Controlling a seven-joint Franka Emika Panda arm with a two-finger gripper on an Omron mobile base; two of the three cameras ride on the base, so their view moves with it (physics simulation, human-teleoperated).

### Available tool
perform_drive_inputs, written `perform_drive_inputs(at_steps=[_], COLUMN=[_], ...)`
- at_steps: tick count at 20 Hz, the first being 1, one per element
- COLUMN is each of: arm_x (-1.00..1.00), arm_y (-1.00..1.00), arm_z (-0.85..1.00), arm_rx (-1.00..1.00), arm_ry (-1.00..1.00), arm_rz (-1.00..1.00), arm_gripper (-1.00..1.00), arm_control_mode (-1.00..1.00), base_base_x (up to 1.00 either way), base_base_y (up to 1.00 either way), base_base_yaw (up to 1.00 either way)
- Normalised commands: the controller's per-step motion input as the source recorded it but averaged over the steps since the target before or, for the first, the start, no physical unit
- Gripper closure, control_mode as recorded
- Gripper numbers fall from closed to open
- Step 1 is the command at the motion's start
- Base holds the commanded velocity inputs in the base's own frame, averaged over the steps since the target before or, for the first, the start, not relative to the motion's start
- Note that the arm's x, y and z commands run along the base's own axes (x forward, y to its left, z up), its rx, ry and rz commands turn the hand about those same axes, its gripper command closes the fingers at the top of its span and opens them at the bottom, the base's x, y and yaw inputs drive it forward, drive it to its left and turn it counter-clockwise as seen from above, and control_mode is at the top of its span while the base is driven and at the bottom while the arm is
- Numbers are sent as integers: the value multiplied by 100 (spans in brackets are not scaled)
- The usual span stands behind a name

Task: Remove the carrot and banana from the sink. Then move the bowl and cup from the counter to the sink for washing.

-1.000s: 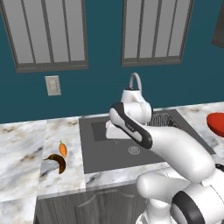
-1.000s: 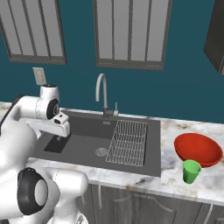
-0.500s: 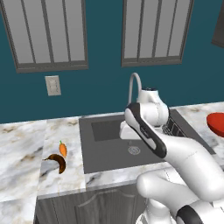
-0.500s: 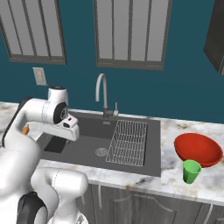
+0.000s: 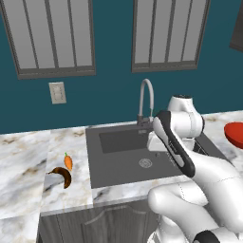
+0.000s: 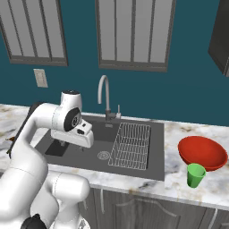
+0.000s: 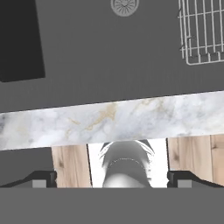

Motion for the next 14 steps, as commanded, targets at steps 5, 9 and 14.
perform_drive_inputs(at_steps=[5, 9, 14], arm_x=[-14, -11, -5], arm_y=[-51, -47, -43], arm_z=[9, 9, 10], arm_rx=[0, 0, 6], arm_ry=[-12, -9, -8], arm_rz=[0, 0, 0], arm_gripper=[-100, -100, -100], arm_control_mode=[-100, -100, -100], base_base_x=[0, 0, 0], base_base_y=[0, 0, 0], base_base_yaw=[0, 0, 0])
